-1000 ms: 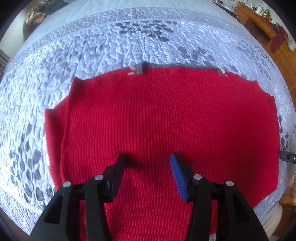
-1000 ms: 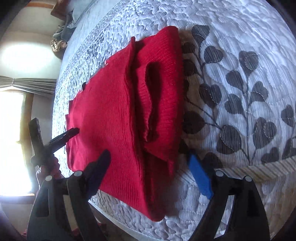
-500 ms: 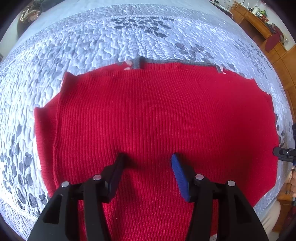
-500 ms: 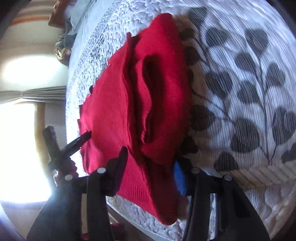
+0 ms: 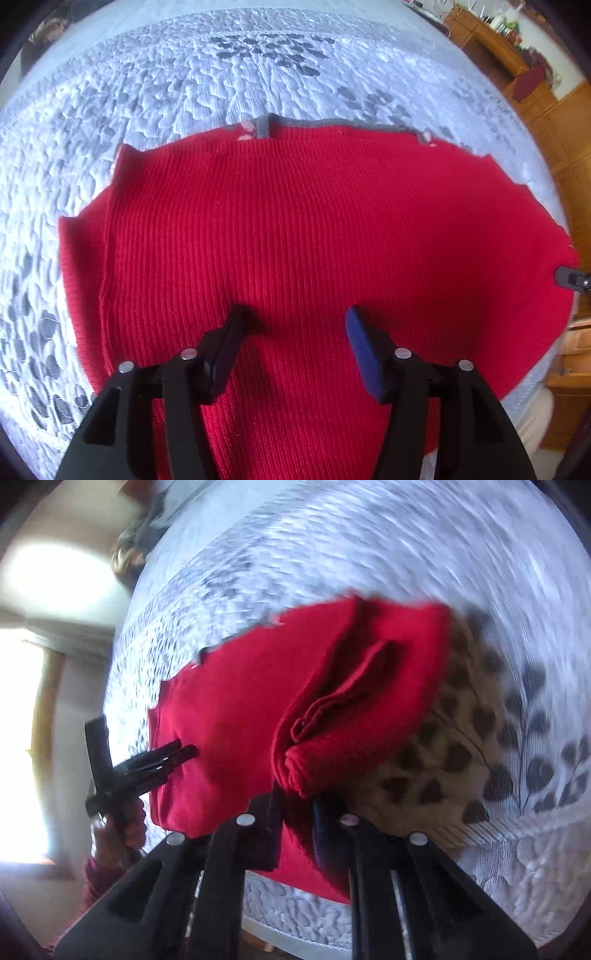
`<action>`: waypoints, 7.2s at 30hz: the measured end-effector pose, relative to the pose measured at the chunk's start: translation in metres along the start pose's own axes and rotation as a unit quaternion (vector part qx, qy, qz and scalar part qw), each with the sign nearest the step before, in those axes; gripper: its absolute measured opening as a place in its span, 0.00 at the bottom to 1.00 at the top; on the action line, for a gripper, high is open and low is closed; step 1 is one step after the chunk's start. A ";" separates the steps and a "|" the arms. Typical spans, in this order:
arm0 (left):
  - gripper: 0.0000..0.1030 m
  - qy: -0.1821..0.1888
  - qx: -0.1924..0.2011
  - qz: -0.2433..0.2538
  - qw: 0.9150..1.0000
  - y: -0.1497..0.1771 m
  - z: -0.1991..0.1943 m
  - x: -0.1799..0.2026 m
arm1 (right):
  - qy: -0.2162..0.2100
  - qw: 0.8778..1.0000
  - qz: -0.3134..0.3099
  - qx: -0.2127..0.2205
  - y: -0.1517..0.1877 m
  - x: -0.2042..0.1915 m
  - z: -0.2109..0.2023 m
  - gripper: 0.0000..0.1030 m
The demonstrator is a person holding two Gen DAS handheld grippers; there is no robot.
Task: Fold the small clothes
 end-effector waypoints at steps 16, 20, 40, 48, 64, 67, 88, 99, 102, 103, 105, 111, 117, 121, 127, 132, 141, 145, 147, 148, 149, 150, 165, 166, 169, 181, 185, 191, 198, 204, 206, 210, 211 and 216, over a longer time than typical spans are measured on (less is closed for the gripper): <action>0.59 0.265 -0.036 -0.145 0.953 -0.002 -0.024 -0.039 | 0.051 0.972 -0.215 -0.079 0.018 -0.158 0.111 0.45; 0.59 0.263 -0.033 -0.131 0.955 -0.001 -0.029 -0.029 | 0.004 0.975 -0.216 -0.041 0.027 -0.155 0.063 0.58; 0.59 0.274 -0.043 -0.112 0.954 -0.011 -0.027 0.009 | -0.042 0.982 -0.178 -0.043 0.054 -0.123 0.079 0.11; 0.59 0.161 0.030 0.009 0.986 -0.023 -0.051 0.048 | -0.052 0.981 -0.178 -0.064 0.073 -0.129 0.089 0.46; 0.30 0.004 0.039 0.086 0.996 -0.055 -0.012 0.093 | -0.036 0.992 -0.125 -0.002 0.055 -0.083 0.032 0.59; 0.22 0.057 0.035 0.022 0.997 -0.056 -0.021 0.060 | -0.039 0.992 -0.121 -0.002 0.056 -0.080 0.033 0.59; 0.71 0.023 -0.013 -0.044 0.999 -0.004 -0.032 -0.041 | 0.090 0.943 -0.316 -0.056 0.096 -0.175 0.116 0.70; 0.74 0.122 -0.046 -0.074 0.989 -0.003 -0.027 -0.018 | -0.059 0.982 -0.175 -0.028 0.065 -0.149 0.073 0.07; 0.77 0.136 -0.078 -0.094 0.983 -0.002 -0.015 -0.007 | -0.087 0.983 -0.162 0.002 0.053 -0.147 0.043 0.07; 0.77 0.141 -0.086 -0.099 0.981 -0.001 -0.012 -0.003 | -0.093 0.983 -0.159 0.012 0.050 -0.145 0.031 0.07; 0.77 0.181 -0.097 -0.121 0.971 -0.003 -0.008 0.008 | -0.089 0.982 -0.163 0.019 0.047 -0.143 0.022 0.07; 0.77 0.215 -0.105 -0.146 0.960 -0.019 0.004 0.034 | -0.089 0.979 -0.180 0.018 0.056 -0.146 0.020 0.07; 0.77 0.251 -0.136 -0.171 0.943 -0.026 0.027 0.050 | -0.104 0.979 -0.176 0.026 0.055 -0.146 0.018 0.07; 0.40 0.277 -0.118 -0.175 0.937 -0.031 0.025 0.053 | -0.104 0.978 -0.179 0.031 0.054 -0.143 0.012 0.07; 0.18 0.290 -0.091 -0.162 0.939 -0.038 0.014 0.058 | -0.107 0.978 -0.179 0.030 0.058 -0.148 0.012 0.07; 0.18 0.303 -0.043 -0.130 0.943 -0.049 -0.028 0.051 | -0.118 0.972 -0.203 0.023 0.061 -0.174 0.021 0.07; 0.18 0.250 0.047 -0.119 0.960 -0.053 -0.095 -0.037 | -0.172 0.953 -0.250 -0.003 0.056 -0.263 0.073 0.07; 0.18 0.224 0.041 -0.145 0.963 -0.045 -0.079 -0.097 | -0.154 0.952 -0.262 -0.041 0.061 -0.285 0.125 0.07; 0.18 0.215 0.026 -0.168 0.962 -0.036 -0.057 -0.120 | -0.135 0.952 -0.266 -0.061 0.068 -0.286 0.149 0.07; 0.18 0.212 0.017 -0.177 0.961 -0.034 -0.047 -0.127 | -0.117 0.954 -0.265 -0.078 0.072 -0.283 0.165 0.07; 0.19 0.209 0.010 -0.185 0.960 -0.029 -0.037 -0.132 | -0.109 0.954 -0.264 -0.088 0.076 -0.281 0.175 0.07; 0.19 0.210 0.000 -0.189 0.959 -0.025 -0.025 -0.136 | -0.103 0.954 -0.263 -0.098 0.079 -0.278 0.183 0.07; 0.55 0.168 -0.027 -0.094 0.981 0.049 -0.051 -0.086 | -0.043 0.978 -0.200 -0.039 0.070 -0.176 0.094 0.54; 0.55 0.168 -0.032 -0.093 0.981 0.056 -0.052 -0.084 | -0.037 0.981 -0.187 -0.036 0.068 -0.165 0.092 0.54; 0.55 0.146 -0.041 -0.081 0.985 0.081 -0.048 -0.081 | -0.023 0.989 -0.141 -0.041 0.072 -0.134 0.095 0.54; 0.27 0.090 -0.046 -0.079 0.992 0.106 -0.049 -0.097 | -0.068 0.990 -0.082 -0.094 0.088 -0.126 0.135 0.15; 0.26 0.083 -0.054 -0.073 0.992 0.112 -0.037 -0.100 | 0.002 0.988 -0.122 -0.096 0.093 -0.115 0.121 0.11; 0.26 0.077 -0.051 -0.068 0.993 0.112 -0.030 -0.096 | 0.017 0.985 -0.131 -0.108 0.094 -0.115 0.134 0.14; 0.67 0.052 -0.013 -0.044 0.998 0.090 -0.071 -0.107 | -0.035 0.989 -0.134 -0.052 0.055 -0.133 0.084 0.54; 0.67 0.055 0.008 -0.109 0.992 0.011 -0.064 -0.147 | -0.018 0.994 -0.103 -0.022 -0.038 -0.112 0.085 0.59; 0.67 0.050 0.010 -0.129 0.990 -0.015 -0.055 -0.160 | -0.008 0.995 -0.092 -0.024 -0.069 -0.103 0.102 0.60; 0.67 0.059 0.006 -0.158 0.986 -0.053 -0.030 -0.172 | -0.019 0.997 -0.063 -0.041 -0.099 -0.084 0.131 0.62; 0.66 0.063 0.006 -0.159 0.985 -0.057 -0.027 -0.168 | -0.021 0.997 -0.061 -0.045 -0.105 -0.081 0.136 0.62; 0.45 0.063 0.010 -0.147 0.987 -0.064 -0.015 -0.152 | -0.056 0.994 -0.063 -0.070 -0.119 -0.086 0.160 0.18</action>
Point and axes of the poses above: each gripper's, at about its wrist camera, not at the fingertips, and z roughly the way its jaws point, x to its right, y to its underside, the point moved 7 cm from there along z, roughly the way its jaws point, and after that the axes turned 7 degrees about -z, right-handed, at the moved point
